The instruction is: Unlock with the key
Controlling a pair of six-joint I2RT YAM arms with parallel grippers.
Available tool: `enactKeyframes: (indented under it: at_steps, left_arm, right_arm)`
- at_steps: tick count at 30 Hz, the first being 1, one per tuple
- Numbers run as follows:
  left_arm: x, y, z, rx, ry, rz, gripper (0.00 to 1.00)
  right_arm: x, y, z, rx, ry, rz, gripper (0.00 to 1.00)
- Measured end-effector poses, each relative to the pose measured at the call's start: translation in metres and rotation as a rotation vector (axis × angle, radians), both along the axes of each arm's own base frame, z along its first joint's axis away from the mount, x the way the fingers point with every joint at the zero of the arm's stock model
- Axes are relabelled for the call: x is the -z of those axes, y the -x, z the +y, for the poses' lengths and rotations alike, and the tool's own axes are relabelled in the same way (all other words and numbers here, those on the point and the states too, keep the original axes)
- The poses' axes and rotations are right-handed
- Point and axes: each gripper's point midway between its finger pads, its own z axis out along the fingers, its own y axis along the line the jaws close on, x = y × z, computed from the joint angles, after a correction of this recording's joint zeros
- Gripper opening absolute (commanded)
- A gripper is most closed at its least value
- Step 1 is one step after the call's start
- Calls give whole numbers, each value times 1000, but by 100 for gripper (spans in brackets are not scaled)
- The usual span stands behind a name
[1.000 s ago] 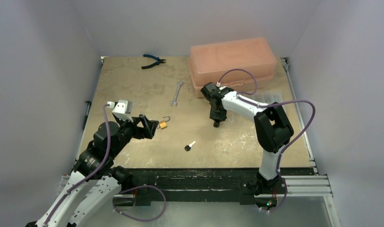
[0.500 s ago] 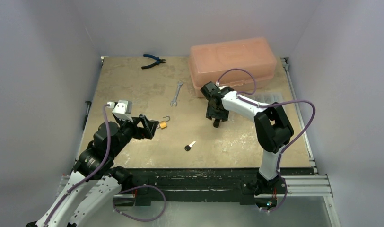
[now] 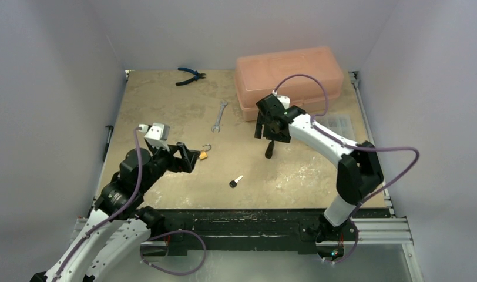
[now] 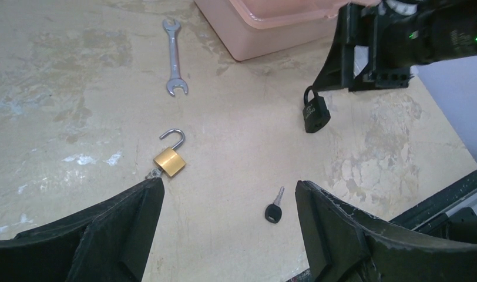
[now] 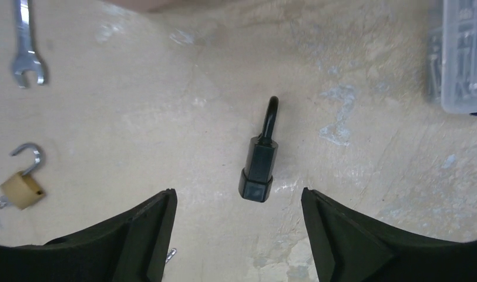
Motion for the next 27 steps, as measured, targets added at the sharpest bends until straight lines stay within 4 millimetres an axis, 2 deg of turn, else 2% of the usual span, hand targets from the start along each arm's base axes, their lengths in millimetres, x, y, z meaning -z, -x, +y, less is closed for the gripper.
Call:
enactKeyframes:
  at_steps: [3, 6, 11, 15, 18, 22, 27]
  left_arm:
    - [16, -6, -9, 27, -26, 54, 82]
    - [40, -13, -20, 58, -69, 144, 82]
    - [74, -12, -42, 164, -118, 267, 82]
    - [77, -7, -59, 226, -128, 259, 81]
    - [84, 2, -80, 288, -166, 254, 80]
    - [113, 19, -104, 368, -267, 302, 76]
    - [140, 26, -115, 406, -360, 334, 68]
  right_arm:
    - [-28, 6, -3, -26, -51, -75, 90]
    - [-45, 16, -10, -39, -75, -124, 93]
    - [-44, 34, -19, -62, -93, -145, 97]
    - [-34, 47, -24, -80, -103, -129, 99]
    - [-33, 54, -24, -97, -121, -132, 99]
    - [-43, 58, -18, -144, -181, -175, 99]
    - [-63, 61, -15, -187, -229, -246, 99]
